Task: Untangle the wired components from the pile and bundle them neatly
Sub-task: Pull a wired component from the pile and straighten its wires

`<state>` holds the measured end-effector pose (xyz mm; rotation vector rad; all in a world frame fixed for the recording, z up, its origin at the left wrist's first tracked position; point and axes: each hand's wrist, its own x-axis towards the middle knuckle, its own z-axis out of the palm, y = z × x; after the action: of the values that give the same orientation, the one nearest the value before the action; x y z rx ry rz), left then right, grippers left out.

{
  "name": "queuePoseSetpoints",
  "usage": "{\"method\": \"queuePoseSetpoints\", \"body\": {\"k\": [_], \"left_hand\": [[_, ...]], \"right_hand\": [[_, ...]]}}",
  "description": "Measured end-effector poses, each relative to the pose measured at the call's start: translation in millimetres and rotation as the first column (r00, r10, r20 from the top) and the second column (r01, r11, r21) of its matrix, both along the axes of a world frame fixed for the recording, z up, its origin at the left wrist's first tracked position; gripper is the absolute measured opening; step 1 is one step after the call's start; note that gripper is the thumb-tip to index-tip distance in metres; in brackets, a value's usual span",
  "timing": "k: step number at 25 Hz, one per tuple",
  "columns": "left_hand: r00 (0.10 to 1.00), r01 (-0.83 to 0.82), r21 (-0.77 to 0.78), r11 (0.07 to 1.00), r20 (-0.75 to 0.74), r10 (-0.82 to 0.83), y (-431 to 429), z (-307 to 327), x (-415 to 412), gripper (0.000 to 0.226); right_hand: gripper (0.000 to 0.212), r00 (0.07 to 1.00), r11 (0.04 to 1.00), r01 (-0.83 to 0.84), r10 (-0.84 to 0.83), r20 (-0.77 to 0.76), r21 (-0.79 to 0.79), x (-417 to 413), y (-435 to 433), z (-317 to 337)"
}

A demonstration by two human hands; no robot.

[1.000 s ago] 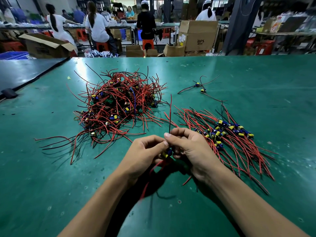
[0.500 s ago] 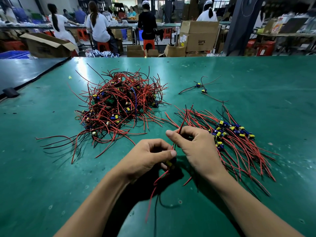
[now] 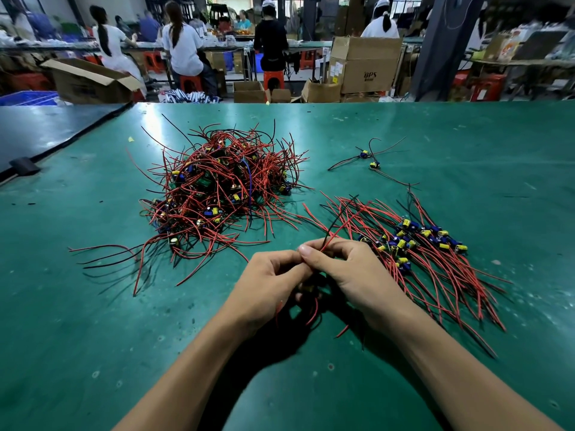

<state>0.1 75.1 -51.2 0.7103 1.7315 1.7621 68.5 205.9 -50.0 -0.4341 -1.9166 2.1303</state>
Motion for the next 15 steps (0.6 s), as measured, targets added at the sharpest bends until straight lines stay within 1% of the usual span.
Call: {"method": "queuePoseSetpoints", "body": {"k": [1, 3, 4, 6, 9, 10, 11, 13, 14, 15], "left_hand": [[1.0, -0.007, -0.002, 1.0, 0.016, 0.007, -0.3, 0.0, -0.3, 0.017], [0.998, -0.015, 0.012, 1.0, 0.064, 0.014, 0.0, 1.6, -1.7, 0.014], [0.997, -0.012, 0.019, 1.0, 0.082, 0.01, 0.4, 3.0, -2.3, 0.012], [0.997, 0.009, 0.006, 1.0, 0.075, -0.009, 0.4, 4.6, -2.8, 0.01], [0.997, 0.078, -0.044, 0.996, -0.005, -0.078, -0.4, 4.8, -1.1, 0.011], [0.995, 0.1, -0.049, 0.994, -0.015, -0.101, -0.2, 4.5, -0.5, 0.012], [0.993, 0.115, -0.05, 0.992, -0.015, -0.116, -0.3, 4.1, -0.3, 0.012], [0.992, 0.122, -0.046, 0.991, -0.002, -0.123, -0.2, 2.8, -0.3, 0.011], [0.994, 0.112, -0.038, 0.993, 0.009, -0.112, 0.1, 1.6, 0.3, 0.01], [0.996, 0.092, -0.024, 0.995, 0.024, -0.091, 0.5, 0.5, 1.1, 0.01]], "right_hand": [[0.016, 0.999, 0.995, 0.035, -0.034, -0.01, 0.096, 0.0, 2.4, 0.2], [0.021, 0.992, 0.94, 0.123, -0.107, -0.066, 0.318, 0.4, 5.2, 1.5], [0.022, 0.987, 0.913, 0.156, -0.132, -0.089, 0.378, 0.5, 5.3, 2.3], [0.028, 0.976, 0.873, 0.217, -0.19, -0.105, 0.436, 0.0, 7.3, 3.3], [0.038, 0.932, 0.801, 0.359, -0.332, -0.144, 0.479, -0.2, 15.0, 2.0], [0.038, 0.917, 0.796, 0.397, -0.367, -0.158, 0.456, -0.5, 17.4, 1.8], [0.036, 0.912, 0.823, 0.41, -0.377, -0.162, 0.394, -0.5, 18.2, 2.6], [0.035, 0.934, 0.926, 0.347, -0.327, -0.143, 0.151, -1.8, 14.3, 4.2], [0.034, 0.949, 0.956, 0.294, -0.29, -0.127, 0.016, -2.8, 12.1, 5.1], [0.034, 0.961, 0.965, 0.247, -0.256, -0.107, -0.092, -3.6, 10.4, 6.2]]}}
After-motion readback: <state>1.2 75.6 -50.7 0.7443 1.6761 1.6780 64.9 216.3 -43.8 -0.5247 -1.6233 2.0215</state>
